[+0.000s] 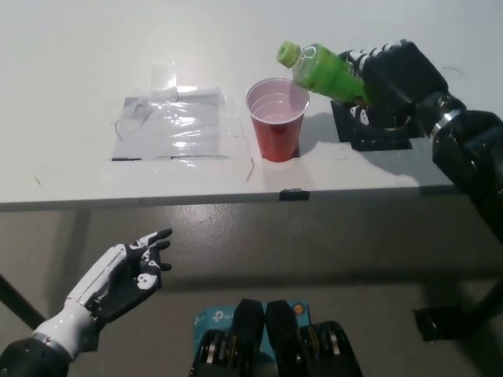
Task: The robot uses its right hand to pick up a bottle kept in the middle of the desk and tilt it into a cup kept next to it to pour water out
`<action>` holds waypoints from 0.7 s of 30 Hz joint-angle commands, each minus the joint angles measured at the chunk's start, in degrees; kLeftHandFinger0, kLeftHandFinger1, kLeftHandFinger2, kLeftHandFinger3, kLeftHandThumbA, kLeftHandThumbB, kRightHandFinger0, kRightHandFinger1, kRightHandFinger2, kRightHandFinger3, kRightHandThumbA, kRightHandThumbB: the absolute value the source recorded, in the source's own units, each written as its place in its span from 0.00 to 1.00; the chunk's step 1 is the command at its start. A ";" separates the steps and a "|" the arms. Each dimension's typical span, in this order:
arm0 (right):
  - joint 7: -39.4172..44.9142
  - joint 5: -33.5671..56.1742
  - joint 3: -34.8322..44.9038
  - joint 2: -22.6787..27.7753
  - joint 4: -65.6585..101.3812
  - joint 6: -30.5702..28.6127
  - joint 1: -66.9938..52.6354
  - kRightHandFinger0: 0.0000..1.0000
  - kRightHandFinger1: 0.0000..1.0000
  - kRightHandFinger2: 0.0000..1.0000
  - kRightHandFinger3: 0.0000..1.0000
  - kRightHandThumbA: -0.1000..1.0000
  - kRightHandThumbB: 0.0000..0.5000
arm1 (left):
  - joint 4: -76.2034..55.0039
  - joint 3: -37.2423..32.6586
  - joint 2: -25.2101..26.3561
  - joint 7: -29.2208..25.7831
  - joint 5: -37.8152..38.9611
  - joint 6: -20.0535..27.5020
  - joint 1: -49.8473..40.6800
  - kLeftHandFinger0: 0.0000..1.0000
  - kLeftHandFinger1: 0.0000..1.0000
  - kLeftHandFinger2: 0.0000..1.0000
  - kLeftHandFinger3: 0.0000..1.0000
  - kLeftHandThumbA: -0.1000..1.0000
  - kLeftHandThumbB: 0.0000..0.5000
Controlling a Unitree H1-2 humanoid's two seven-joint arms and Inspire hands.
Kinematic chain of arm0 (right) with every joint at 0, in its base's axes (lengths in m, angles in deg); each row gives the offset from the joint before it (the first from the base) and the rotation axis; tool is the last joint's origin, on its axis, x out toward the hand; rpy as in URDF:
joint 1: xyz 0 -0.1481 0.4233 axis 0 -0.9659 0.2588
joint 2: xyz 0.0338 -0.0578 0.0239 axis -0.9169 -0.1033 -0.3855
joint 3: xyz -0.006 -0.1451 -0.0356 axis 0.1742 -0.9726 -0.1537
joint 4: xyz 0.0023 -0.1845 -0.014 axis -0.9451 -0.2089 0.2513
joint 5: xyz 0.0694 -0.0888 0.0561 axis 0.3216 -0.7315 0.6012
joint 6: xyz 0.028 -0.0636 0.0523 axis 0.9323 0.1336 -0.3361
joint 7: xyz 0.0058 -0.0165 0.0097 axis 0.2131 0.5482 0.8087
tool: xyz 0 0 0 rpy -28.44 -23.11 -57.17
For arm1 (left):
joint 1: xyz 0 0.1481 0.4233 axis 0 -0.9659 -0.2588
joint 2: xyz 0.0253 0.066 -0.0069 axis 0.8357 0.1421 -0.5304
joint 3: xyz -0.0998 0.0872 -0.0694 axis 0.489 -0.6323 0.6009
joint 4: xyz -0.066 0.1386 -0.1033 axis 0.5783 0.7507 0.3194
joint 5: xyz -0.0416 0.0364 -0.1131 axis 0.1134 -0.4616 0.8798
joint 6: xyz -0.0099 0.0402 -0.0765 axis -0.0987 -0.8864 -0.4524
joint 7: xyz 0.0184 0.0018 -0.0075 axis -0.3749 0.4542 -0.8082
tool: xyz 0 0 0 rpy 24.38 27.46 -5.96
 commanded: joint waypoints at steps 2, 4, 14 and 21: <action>-3.00 -6.18 -0.50 3.25 2.31 -2.86 7.56 0.00 0.00 0.08 0.39 0.06 0.40 | -1.94 0.49 1.55 1.25 0.60 -0.95 1.31 0.84 0.97 1.00 1.00 0.72 0.23; -2.41 -6.21 -0.52 3.64 2.35 -3.60 7.95 0.00 0.00 0.07 0.39 0.04 0.33 | -1.94 0.43 1.60 1.48 0.66 -0.85 1.19 0.85 0.97 1.00 1.00 0.71 0.22; -2.96 -9.13 -1.75 4.86 1.67 -8.59 11.91 0.00 0.00 0.13 0.39 0.13 0.36 | -2.40 0.41 1.59 1.30 -0.01 -0.81 0.94 0.84 0.97 1.00 1.00 0.71 0.21; -4.64 -14.53 -3.91 6.32 1.31 -11.23 14.93 0.00 0.00 0.13 0.23 0.08 0.33 | -2.44 0.47 1.89 1.88 0.32 -1.29 1.34 0.86 0.98 1.00 1.00 0.73 0.25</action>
